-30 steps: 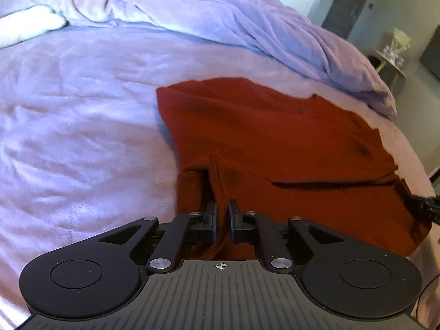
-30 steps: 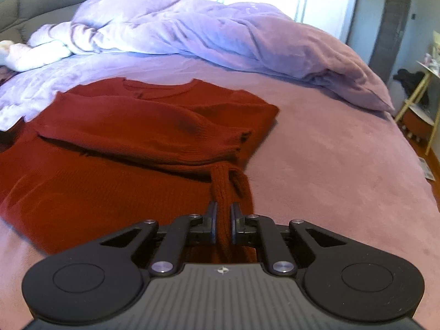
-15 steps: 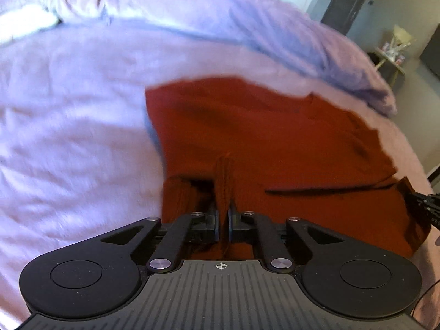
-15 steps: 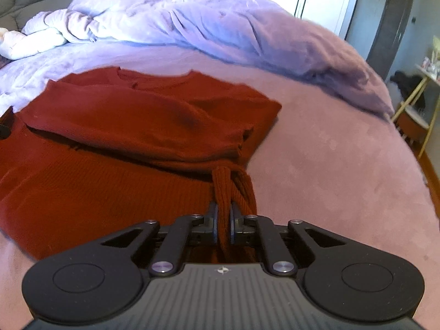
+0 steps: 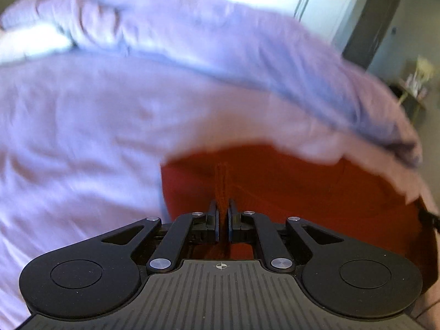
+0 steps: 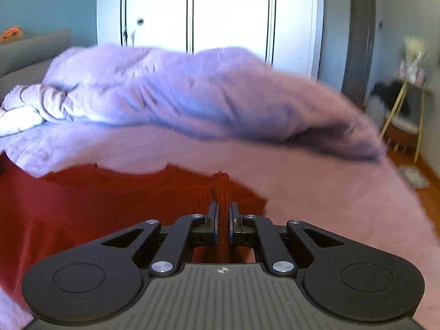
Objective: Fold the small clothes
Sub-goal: 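Grasp the hem with the right tool while the left tool lifts the hem, then fold the held hem up toward the collar and open both tools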
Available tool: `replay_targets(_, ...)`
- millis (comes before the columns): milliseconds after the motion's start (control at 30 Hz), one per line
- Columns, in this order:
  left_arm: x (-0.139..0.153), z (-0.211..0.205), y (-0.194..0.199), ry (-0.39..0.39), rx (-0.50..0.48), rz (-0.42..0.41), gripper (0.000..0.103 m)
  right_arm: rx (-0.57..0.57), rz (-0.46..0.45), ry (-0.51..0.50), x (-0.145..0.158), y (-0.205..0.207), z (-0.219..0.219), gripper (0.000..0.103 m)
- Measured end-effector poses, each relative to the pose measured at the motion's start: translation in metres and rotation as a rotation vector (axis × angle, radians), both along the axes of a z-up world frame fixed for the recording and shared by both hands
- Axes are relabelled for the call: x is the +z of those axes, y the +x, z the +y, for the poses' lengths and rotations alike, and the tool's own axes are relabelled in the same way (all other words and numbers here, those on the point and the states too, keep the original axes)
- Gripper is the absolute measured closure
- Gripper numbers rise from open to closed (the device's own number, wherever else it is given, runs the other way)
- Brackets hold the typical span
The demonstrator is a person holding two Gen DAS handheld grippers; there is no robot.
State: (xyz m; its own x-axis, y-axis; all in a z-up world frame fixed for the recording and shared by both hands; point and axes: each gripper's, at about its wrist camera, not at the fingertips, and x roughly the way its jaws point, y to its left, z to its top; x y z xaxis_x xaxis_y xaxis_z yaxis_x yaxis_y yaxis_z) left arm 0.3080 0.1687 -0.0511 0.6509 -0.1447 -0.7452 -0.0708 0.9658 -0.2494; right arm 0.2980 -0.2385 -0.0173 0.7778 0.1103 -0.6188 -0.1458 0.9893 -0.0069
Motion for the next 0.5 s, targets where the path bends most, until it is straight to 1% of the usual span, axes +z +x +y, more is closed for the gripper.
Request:
replay_targets(67,-0.013,-0.002,-0.002,0.0,-0.022,0.032,0.094,0.007,0.061,-0.014,-0.018,0.014,0.006,0.097)
replay_targets(100,-0.017,-0.002,-0.004,-0.011,-0.044,0.031,0.087,0.014,0.077,-0.032,-0.023,0.017,0.01,0.097)
replay_targets(133,-0.019,-0.002,-0.008,-0.015,-0.057,0.021,0.073,0.021,0.093,-0.057,-0.029,0.02,0.012,0.096)
replay_targets(167,-0.02,-0.001,-0.011,-0.017,-0.067,0.015,0.065,0.037,0.108,-0.072,-0.033,0.022,0.013,0.096)
replay_targets(200,-0.022,0.0,-0.013,-0.019,-0.074,0.01,0.06,0.048,0.115,-0.074,-0.035,0.019,0.013,0.094)
replay_targets(233,-0.023,0.002,-0.013,-0.021,-0.078,0.011,0.059,0.056,0.123,-0.083,-0.037,0.019,0.015,0.091)
replay_targets(267,-0.023,0.003,-0.012,-0.025,-0.078,0.018,0.06,0.057,0.132,-0.101,-0.04,0.02,0.015,0.089)
replay_targets(300,-0.025,0.004,-0.01,-0.03,-0.074,0.025,0.063,0.06,0.14,-0.115,-0.042,0.021,0.016,0.087)
replay_targets(333,-0.025,0.003,-0.01,-0.029,-0.071,0.027,0.071,0.059,0.144,-0.118,-0.043,0.021,0.016,0.087)
replay_targets(367,-0.025,0.001,-0.009,-0.023,-0.07,0.03,0.081,0.057,0.147,-0.112,-0.044,0.023,0.016,0.087)
replay_targets(400,-0.025,-0.001,-0.008,-0.013,-0.072,0.036,0.093,0.055,0.146,-0.105,-0.045,0.024,0.015,0.087)
replay_targets(433,-0.023,-0.002,-0.008,0.0,-0.07,0.038,0.095,0.055,0.143,-0.099,-0.044,0.024,0.014,0.088)
replay_targets(467,-0.022,-0.003,-0.007,0.011,-0.069,0.041,0.095,0.057,0.145,-0.084,-0.044,0.025,0.015,0.097)
replay_targets(500,-0.018,-0.004,-0.007,0.024,-0.066,0.037,0.095,0.062,0.145,-0.072,-0.045,0.027,0.015,0.097)
